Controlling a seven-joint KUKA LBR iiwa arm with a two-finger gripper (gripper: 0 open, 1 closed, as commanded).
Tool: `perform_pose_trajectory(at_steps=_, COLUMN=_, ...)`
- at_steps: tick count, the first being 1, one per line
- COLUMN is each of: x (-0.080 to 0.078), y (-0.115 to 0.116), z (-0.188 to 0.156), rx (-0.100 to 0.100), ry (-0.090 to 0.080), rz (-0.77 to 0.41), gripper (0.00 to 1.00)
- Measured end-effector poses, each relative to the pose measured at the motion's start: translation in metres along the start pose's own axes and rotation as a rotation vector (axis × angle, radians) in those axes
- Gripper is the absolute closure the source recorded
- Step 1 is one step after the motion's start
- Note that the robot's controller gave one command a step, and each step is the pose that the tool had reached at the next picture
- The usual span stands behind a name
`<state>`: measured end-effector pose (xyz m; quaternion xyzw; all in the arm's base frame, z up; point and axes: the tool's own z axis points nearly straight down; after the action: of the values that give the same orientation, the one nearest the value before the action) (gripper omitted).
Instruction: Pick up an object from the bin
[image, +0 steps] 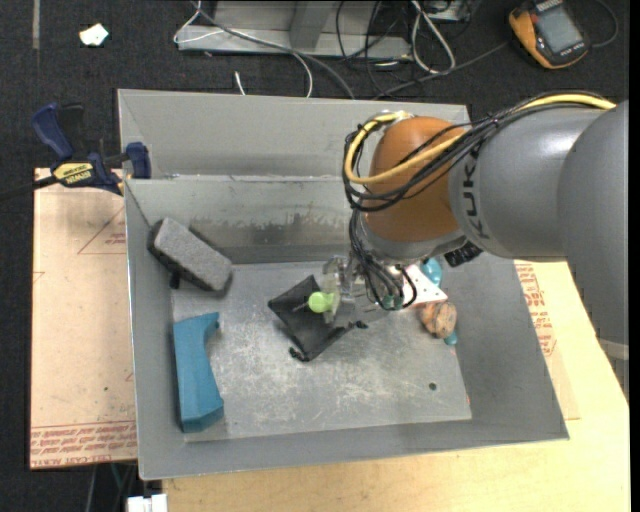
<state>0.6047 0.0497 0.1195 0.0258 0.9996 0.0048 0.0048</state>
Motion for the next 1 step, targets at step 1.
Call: perform_pose_trajectory(at_steps=1, x=-0.0041, y=0.0026, z=-0.0462, rx=-0.001, ry=-0.012, rz=-0.008, gripper=1.00)
